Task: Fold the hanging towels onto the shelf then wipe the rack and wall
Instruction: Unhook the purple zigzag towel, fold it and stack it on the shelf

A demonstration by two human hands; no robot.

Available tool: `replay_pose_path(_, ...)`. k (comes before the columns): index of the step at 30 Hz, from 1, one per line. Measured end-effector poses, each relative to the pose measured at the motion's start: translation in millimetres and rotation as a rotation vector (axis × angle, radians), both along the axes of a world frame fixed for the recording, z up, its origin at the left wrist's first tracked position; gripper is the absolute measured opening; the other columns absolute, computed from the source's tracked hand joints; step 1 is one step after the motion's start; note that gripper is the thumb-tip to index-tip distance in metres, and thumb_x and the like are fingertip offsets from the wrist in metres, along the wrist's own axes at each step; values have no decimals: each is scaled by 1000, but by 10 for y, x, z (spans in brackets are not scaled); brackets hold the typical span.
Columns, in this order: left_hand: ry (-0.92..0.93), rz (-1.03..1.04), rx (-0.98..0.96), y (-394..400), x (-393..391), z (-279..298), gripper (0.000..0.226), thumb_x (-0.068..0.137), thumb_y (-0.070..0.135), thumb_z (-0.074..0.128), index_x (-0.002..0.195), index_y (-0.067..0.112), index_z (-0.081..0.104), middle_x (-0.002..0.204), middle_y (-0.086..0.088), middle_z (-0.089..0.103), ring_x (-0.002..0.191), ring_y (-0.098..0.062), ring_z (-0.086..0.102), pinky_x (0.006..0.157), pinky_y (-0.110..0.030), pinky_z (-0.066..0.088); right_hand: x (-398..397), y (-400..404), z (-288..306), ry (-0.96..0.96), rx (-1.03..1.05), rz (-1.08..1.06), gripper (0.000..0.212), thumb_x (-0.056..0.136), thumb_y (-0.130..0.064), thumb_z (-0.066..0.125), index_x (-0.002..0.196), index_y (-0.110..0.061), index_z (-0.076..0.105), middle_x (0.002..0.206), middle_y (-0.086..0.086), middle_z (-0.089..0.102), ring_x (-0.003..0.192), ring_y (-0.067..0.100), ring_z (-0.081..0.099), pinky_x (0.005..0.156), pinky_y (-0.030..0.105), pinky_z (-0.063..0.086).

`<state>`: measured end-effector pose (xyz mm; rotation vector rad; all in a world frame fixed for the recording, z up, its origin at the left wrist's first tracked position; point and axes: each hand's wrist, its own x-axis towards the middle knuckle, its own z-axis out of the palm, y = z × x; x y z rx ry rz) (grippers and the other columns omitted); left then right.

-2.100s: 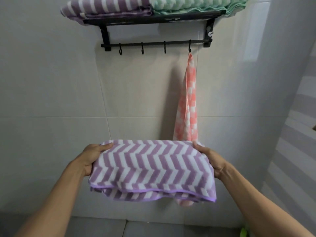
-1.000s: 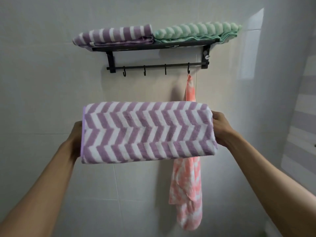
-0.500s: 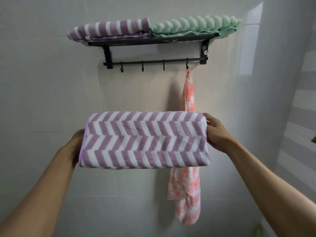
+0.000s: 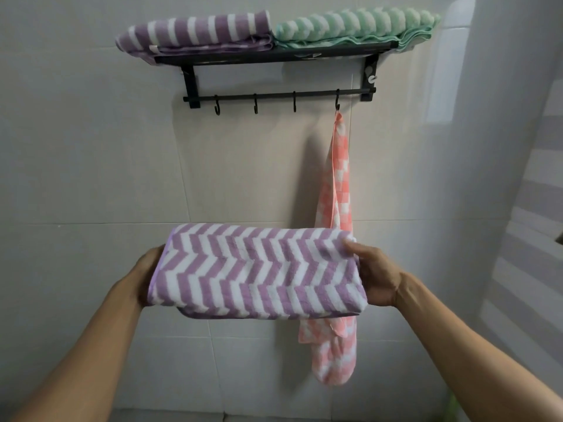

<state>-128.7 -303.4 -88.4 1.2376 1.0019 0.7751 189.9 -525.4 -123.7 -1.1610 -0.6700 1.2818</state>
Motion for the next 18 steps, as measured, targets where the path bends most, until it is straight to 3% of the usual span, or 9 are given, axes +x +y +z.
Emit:
replay_pose_path(2,-159,-108,-129,-36,-38,-67,69,100,48,39,124,-15,53,83,-20,75,72,-33,73,78,-42,46,-23,45,14,-91,-69,-27,57,85,-25,77,134,-3,58,125,20,69,116,40,67,101,52,52)
replay_pose_path(4,-137,-212,-119,-45,-63,-209,63,94,51,49,122,-4,61,111,-24,72,100,-40,70,89,-46,48,-30,84,5,-147,-108,-91,49,84,-17,78,127,-2,60,114,19,74,105,38,72,91,50,57)
replay_pose_path(8,126,-137,28,83,-72,-498,40,88,22,71,116,-6,64,103,-21,75,84,-33,75,70,-37,59,-63,126,-39,-286,-176,-186,45,81,-10,81,121,1,61,109,18,75,97,36,74,83,47,61)
replay_pose_path(11,118,-74,85,292,-90,-563,31,98,26,61,116,0,65,102,-18,75,85,-32,75,71,-36,59,-105,180,-52,-409,-184,-222,40,87,-17,78,121,-4,62,111,15,74,98,33,74,81,45,62)
replay_pose_path(15,182,-92,269,446,-106,-553,30,107,32,40,133,20,50,126,-8,63,103,-24,66,84,-35,52,-335,301,-76,-544,-215,-205,31,96,-40,65,120,-22,58,116,7,70,106,32,69,88,56,58)
replay_pose_path(18,236,-16,411,475,-121,-559,42,106,44,32,137,18,43,128,-7,56,104,-24,59,86,-35,47,-558,406,-129,-561,-112,-315,39,97,-45,59,130,-25,53,120,3,67,108,26,67,94,47,57)
